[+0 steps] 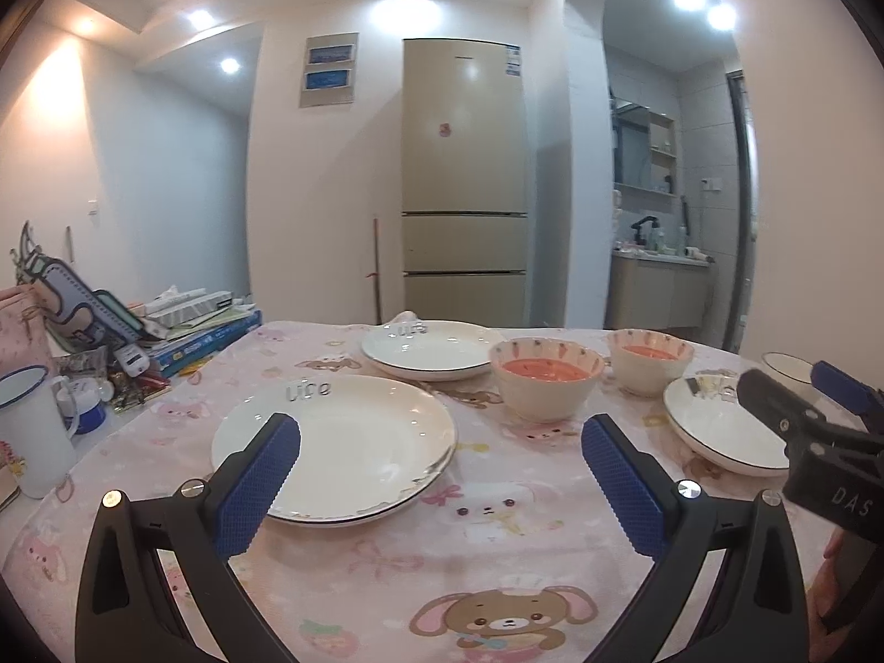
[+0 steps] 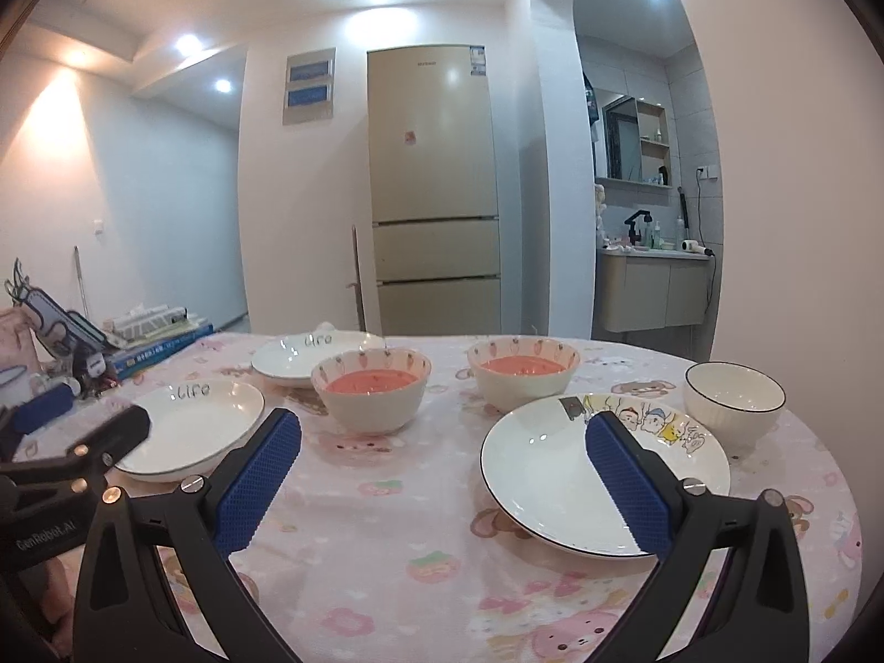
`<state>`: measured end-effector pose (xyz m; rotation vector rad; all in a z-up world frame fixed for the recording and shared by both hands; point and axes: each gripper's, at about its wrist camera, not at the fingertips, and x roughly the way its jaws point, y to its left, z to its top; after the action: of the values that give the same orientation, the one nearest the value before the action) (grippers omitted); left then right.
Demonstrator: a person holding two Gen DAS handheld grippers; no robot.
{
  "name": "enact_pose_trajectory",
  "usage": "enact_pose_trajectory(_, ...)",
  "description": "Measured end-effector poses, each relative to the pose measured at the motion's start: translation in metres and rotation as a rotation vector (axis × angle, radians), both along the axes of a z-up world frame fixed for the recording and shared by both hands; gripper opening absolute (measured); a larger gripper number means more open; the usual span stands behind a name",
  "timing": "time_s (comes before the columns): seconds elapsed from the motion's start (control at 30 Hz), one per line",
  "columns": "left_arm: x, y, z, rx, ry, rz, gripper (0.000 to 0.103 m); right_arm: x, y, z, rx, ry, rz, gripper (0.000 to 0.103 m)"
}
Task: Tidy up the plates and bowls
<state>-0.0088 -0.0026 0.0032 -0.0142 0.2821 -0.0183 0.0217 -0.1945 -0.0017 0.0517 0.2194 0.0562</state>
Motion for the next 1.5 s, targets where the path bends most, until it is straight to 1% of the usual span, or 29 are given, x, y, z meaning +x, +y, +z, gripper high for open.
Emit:
enact_pose_trajectory(0.03, 0.0, -0.002, 0.0, 0.002, 0.0, -0.009, 0.103, -0.001, -0.002, 0.0, 0.02, -0.005, 0.012, 0.103)
enact_pose_trajectory(0.07, 0.001, -0.002, -0.001, 0.001, 0.004, -0.019, 0.103, -0.002, -0.005, 0.001, 0.03, -0.004, 0.0, 0.103)
enact_pose_trajectory(0.13, 0.002, -0.003, -0.001, 0.001, 0.004, -0.019, 0.103, 0.001, -0.007, 0.001, 0.029, 0.007, -0.052, 0.103)
enact_pose_trajectory(0.23, 0.003, -0.003, -0.001, 0.001, 0.005, -0.019, 0.103, 0.004, -0.011, 0.0, 0.051, 0.027, -0.035, 0.103)
enact_pose_trajectory(0.37, 0.002, -0.003, -0.001, 0.001, 0.004, -0.019, 0.103, 0.008, -0.005, -0.002, 0.013, 0.046, -0.034, 0.103)
enact_pose_trajectory(0.57, 0.002, -0.003, -0.001, 0.001, 0.004, -0.019, 0.103, 0.007, 0.008, -0.002, -0.047, 0.046, -0.024, 0.103)
enact_pose_trajectory(0.73, 0.004, -0.004, -0.001, 0.002, 0.003, -0.039, 0.103, 0.009, 0.008, -0.001, -0.034, 0.042, -0.029, 0.103)
enact_pose_trajectory(0.87, 0.004, -0.003, -0.002, 0.001, 0.002, -0.039, 0.103, 0.012, 0.009, -0.003, -0.038, 0.061, -0.036, 0.103)
enact_pose_trajectory(1.2, 0.005, 0.0, -0.003, -0.003, 0.009, -0.035, 0.103, 0.011, 0.008, -0.005, -0.041, 0.059, -0.014, 0.103)
enact_pose_trajectory(1.3, 0.011, 0.003, -0.007, -0.01, 0.049, -0.003, 0.103, 0.009, 0.005, -0.004, -0.033, 0.054, -0.027, 0.103)
enact_pose_trajectory(1.4, 0.017, 0.006, -0.011, -0.036, 0.081, -0.025, 0.103, 0.009, 0.003, -0.004, -0.038, 0.06, -0.075, 0.103)
enact_pose_trajectory(1.5, 0.012, 0.004, -0.01, -0.034, 0.06, -0.016, 0.103, 0.008, 0.0, -0.004, -0.032, 0.062, -0.082, 0.103)
